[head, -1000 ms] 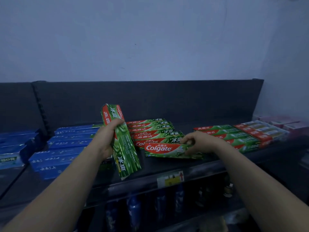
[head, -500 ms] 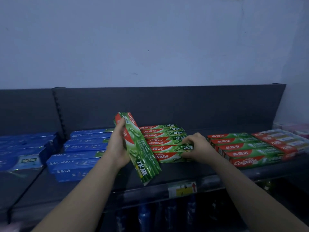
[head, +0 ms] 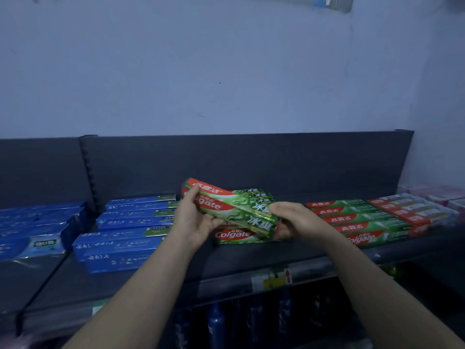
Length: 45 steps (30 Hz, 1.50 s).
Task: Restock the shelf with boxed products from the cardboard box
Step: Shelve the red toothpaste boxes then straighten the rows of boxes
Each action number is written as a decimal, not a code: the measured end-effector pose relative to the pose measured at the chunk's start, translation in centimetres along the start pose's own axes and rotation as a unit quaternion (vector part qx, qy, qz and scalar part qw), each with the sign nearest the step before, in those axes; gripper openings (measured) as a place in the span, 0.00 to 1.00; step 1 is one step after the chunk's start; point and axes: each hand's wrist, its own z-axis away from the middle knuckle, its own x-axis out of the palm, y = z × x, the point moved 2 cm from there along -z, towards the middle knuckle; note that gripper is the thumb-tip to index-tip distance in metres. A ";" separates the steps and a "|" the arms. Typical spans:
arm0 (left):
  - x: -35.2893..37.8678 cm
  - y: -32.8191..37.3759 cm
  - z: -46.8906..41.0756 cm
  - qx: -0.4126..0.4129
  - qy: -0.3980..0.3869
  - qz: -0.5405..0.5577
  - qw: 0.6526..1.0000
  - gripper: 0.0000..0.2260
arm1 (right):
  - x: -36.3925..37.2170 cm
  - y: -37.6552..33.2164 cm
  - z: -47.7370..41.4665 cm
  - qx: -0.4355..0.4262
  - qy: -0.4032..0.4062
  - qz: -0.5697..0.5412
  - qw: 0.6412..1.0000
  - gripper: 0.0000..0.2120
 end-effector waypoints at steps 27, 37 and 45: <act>-3.5 -2.5 1.4 0.046 0.056 -0.429 0.900 0.12 | -5.1 4.4 1.7 0.073 0.109 0.172 0.976 0.22; -4.2 -4.0 1.3 0.018 0.085 -0.498 0.863 0.12 | -4.9 4.8 0.7 0.040 0.157 0.247 0.956 0.17; -4.1 -4.1 1.2 -0.005 0.078 -0.442 0.893 0.11 | -5.6 5.2 0.4 0.055 0.142 0.213 0.965 0.16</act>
